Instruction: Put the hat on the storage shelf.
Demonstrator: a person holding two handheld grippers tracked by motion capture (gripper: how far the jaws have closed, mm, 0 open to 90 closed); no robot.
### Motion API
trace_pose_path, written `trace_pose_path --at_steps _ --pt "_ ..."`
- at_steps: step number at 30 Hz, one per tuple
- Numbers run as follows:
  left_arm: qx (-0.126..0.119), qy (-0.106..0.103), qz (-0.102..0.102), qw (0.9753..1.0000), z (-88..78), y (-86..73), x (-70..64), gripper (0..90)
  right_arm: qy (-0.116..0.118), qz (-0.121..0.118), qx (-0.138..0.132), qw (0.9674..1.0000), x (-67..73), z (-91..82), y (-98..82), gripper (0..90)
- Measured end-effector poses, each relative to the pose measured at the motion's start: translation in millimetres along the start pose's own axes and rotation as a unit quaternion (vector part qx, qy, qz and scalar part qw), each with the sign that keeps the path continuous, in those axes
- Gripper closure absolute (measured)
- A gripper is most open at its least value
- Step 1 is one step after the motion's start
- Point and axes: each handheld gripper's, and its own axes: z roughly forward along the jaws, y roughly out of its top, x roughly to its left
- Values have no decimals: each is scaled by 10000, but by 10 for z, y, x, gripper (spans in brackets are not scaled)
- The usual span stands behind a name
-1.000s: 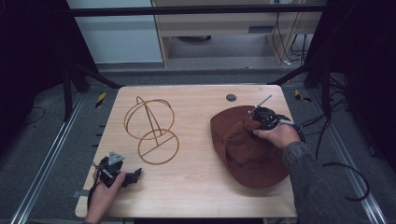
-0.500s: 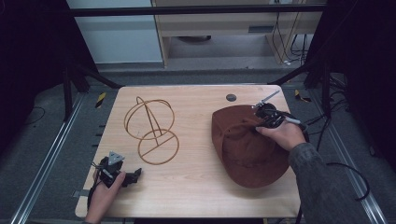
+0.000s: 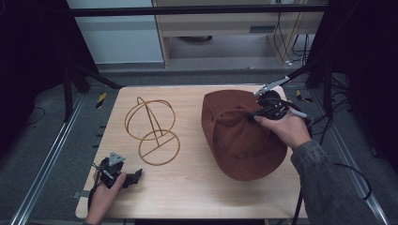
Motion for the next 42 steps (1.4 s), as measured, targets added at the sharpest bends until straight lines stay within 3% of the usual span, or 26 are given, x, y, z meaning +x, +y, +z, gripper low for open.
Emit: trace_pose_path --at_steps 14,19,27,42 --pt "3 -1 -5 10000 -1 0 -1 0 77 -204 -786 9967 304 -397 443 895" --pt "5 0 -8 10000 -1 0 -1 0 117 -287 -906 9954 410 -451 548 895" --pt "24 0 13 10000 -4 1 2 0 244 -421 -1295 9904 585 -563 671 895" --pt "10 -21 7 10000 -4 -1 4 0 349 -669 -1613 9840 882 -662 899 895"
